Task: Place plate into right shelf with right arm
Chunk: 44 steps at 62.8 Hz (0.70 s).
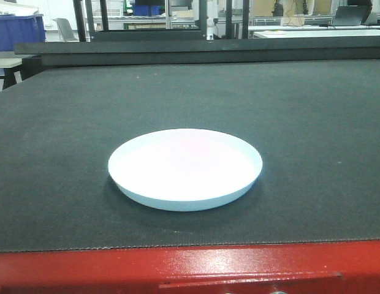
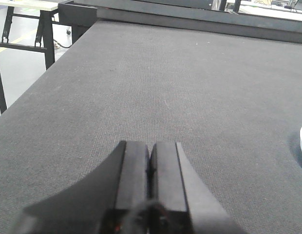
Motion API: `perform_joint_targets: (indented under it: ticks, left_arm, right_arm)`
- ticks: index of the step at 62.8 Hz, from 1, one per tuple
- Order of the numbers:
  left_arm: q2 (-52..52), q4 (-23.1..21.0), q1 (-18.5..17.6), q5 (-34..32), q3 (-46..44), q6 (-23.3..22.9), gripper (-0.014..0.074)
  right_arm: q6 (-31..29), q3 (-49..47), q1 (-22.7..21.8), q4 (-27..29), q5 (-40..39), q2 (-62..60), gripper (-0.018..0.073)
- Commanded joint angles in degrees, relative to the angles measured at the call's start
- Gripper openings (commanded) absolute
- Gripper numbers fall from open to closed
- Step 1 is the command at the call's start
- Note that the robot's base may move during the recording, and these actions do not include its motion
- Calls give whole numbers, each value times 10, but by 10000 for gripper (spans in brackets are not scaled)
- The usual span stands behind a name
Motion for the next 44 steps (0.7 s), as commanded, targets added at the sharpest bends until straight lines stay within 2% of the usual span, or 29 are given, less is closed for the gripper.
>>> perform_joint_targets:
  ticks: [1,14,20,26,32,36,39,44]
  left_arm:
    - [-2,-1,-4,-49,6,-3,-47]
    - [-2,-1,-4,-49,6,-3,-47]
    - [-2,-1,-4,-49,6,-3,-47]
    - [-2,-1,-4,-49,6,-3,-47]
    - [-2,-1,-4,-49,6,-3,-47]
    - [-2,-1,-4,-49,6,-3,-47]
    - [-2,-1,-4,-49,6,-3,-47]
    - [-2,-1,-4,-49,6,-3,-47]
  right_arm:
    - [-10,-70,0,44,2,79,57]
    - [-48,-147,2,141,21,221,57]
    - [-85,-158,24,192,22,278,90]
    - [-114,-159,67,240,9,342,224]
    - [-134,-159,126,247,-16,406,451]
    - [-134,-159,151,247,-33,448,564]
    - [-134,-160,163,247,-40,481,603]
    - [-134,-168,174,247,-41,529,615]
